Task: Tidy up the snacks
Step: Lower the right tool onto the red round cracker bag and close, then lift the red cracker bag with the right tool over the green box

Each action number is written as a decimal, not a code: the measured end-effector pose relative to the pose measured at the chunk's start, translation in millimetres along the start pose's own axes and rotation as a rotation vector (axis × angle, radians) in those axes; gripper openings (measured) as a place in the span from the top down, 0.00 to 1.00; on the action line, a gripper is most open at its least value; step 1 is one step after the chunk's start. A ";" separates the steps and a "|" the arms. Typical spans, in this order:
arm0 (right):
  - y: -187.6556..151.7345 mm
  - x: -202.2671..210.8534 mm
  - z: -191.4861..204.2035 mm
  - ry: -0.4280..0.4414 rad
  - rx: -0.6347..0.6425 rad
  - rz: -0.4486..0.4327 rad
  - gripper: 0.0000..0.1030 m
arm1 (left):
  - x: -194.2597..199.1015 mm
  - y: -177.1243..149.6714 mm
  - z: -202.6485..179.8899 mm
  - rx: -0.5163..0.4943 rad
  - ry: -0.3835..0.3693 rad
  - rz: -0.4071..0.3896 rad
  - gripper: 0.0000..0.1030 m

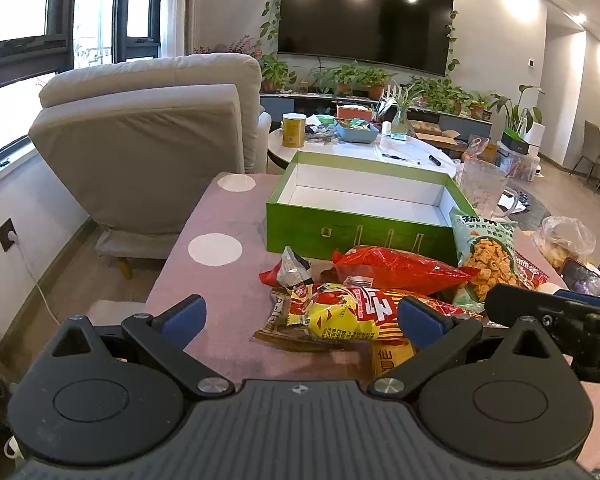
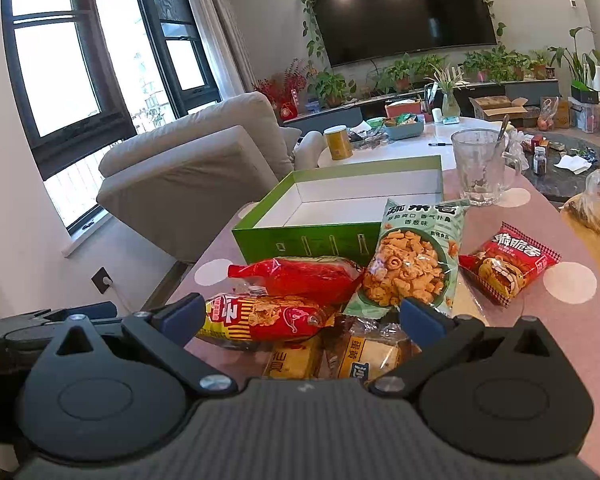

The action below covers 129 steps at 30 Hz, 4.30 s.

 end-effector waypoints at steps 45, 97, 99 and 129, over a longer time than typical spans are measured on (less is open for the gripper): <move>-0.5 -111.2 -37.1 -0.067 -0.090 0.331 0.23 | -117.8 -6.2 -25.8 -0.023 -0.193 0.153 0.18; 7.5 -103.0 -21.3 0.092 -0.140 0.309 0.50 | -98.7 8.7 -76.4 -0.102 -0.369 0.133 0.46; 16.4 -99.3 -16.3 0.124 -0.143 0.289 0.59 | -93.3 15.6 -79.7 -0.093 -0.403 0.129 0.51; -18.5 -119.4 -30.9 0.055 -0.192 0.419 0.69 | -112.3 -23.3 -65.8 -0.049 -0.350 0.238 0.42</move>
Point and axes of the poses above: each gripper's, at about its wrist camera, not at the fingertips, and x roughly against the way its jaws point, z to its left, y to its top, the point moved 6 cm from there along -x, roughly the way its jaws point, and after that the axes turned 15 degrees about -z, right-handed, at the moved point
